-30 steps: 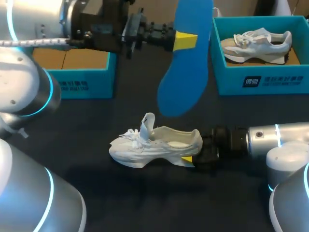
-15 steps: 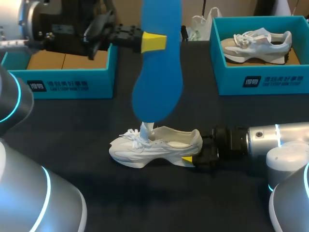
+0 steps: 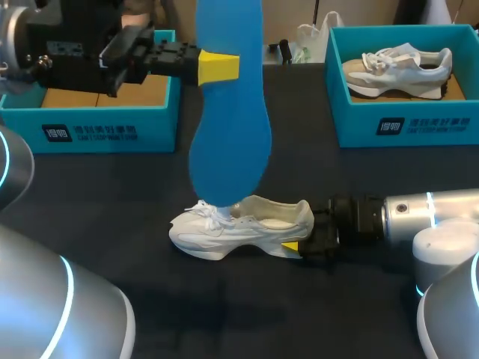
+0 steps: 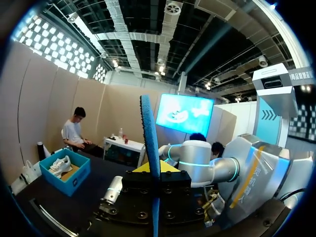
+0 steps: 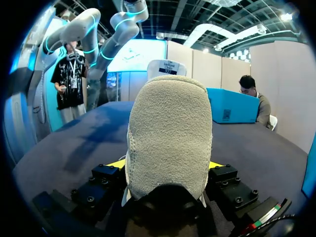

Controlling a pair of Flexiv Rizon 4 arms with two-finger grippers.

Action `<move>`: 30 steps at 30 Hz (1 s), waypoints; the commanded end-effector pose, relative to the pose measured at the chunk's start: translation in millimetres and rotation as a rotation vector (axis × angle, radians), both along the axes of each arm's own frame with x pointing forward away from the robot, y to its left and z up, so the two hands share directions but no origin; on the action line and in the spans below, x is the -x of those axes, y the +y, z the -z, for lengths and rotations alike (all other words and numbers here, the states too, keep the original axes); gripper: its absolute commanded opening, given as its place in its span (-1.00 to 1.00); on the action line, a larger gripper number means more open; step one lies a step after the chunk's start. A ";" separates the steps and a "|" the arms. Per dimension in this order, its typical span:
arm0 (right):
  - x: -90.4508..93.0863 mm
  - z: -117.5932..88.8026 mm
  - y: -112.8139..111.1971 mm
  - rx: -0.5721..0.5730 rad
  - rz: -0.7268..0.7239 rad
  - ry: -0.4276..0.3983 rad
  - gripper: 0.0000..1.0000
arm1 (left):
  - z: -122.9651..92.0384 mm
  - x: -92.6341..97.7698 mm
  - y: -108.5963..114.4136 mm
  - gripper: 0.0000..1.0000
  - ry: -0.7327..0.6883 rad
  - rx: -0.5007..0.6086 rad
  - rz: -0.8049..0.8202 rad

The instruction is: Take the shoe out of the shoebox, open the shoe tongue, remove and reinsert the insole, then place the shoe into the shoebox

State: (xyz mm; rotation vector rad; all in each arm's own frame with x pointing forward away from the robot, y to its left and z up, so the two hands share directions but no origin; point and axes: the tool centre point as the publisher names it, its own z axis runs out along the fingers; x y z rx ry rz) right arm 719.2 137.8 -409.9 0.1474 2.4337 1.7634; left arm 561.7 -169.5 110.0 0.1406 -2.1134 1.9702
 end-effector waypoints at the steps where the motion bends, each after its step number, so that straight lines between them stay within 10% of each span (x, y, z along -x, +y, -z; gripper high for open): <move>1: 1.0 -1.4 1.0 0.004 0.001 0.001 -1.00 | -0.1 -1.3 -0.9 -1.00 0.000 -0.002 0.002; 6: 1.1 -0.4 -0.6 0.002 0.005 0.003 -0.98 | -0.1 -1.3 -0.9 -1.00 0.000 -0.002 0.002; 8: 2.0 -0.4 -2.2 -0.001 0.010 0.003 1.00 | -0.1 -1.3 -0.9 -1.00 0.000 -0.002 0.002; 30: 12.1 -55.4 -37.2 0.560 -0.002 0.113 1.00 | -0.1 -1.3 -0.9 -1.00 0.000 -0.002 0.002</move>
